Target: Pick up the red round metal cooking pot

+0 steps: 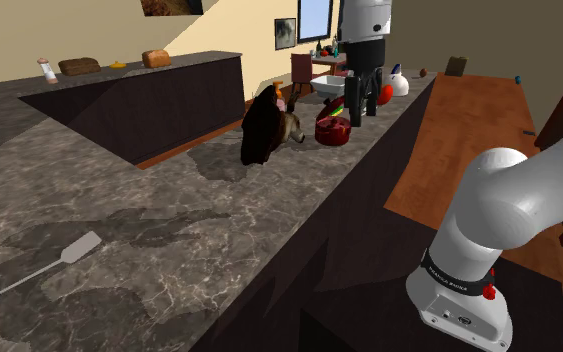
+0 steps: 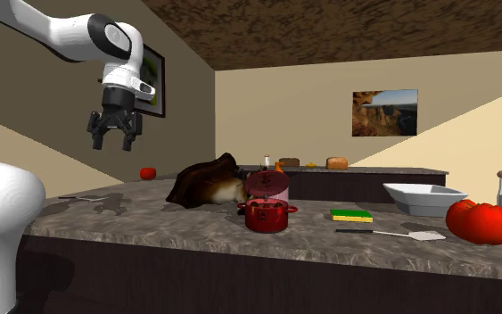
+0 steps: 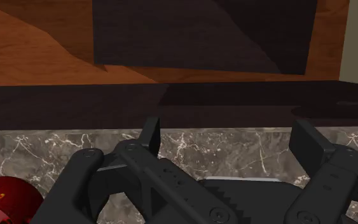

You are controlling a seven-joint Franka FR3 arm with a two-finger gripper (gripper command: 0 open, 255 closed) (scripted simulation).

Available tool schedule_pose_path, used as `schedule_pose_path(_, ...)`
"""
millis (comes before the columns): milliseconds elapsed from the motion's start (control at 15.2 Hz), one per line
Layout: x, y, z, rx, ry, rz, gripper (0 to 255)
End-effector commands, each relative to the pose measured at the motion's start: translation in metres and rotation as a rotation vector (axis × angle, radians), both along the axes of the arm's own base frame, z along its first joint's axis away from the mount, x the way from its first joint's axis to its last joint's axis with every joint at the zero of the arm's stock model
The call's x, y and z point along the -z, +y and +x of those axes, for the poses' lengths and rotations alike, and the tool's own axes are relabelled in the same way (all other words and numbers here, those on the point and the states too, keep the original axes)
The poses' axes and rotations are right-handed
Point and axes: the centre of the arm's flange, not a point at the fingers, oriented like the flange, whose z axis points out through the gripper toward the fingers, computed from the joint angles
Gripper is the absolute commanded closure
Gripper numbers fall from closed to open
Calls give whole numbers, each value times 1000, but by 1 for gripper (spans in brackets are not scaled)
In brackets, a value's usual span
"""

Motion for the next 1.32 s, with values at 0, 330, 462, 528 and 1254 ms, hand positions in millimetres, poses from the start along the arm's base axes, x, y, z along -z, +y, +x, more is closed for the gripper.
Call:
schedule_pose_path(0,0,0,0,0,0,0,0)
schedule_pose_path(330,6,-53,33,135,-110,67,0)
schedule_pose_path(462,9,-75,45,189,-154,93,0)
schedule_pose_path(528,10,-86,50,216,-176,106,0)
schedule_pose_path(1254,29,-216,91,514,-418,253,0)
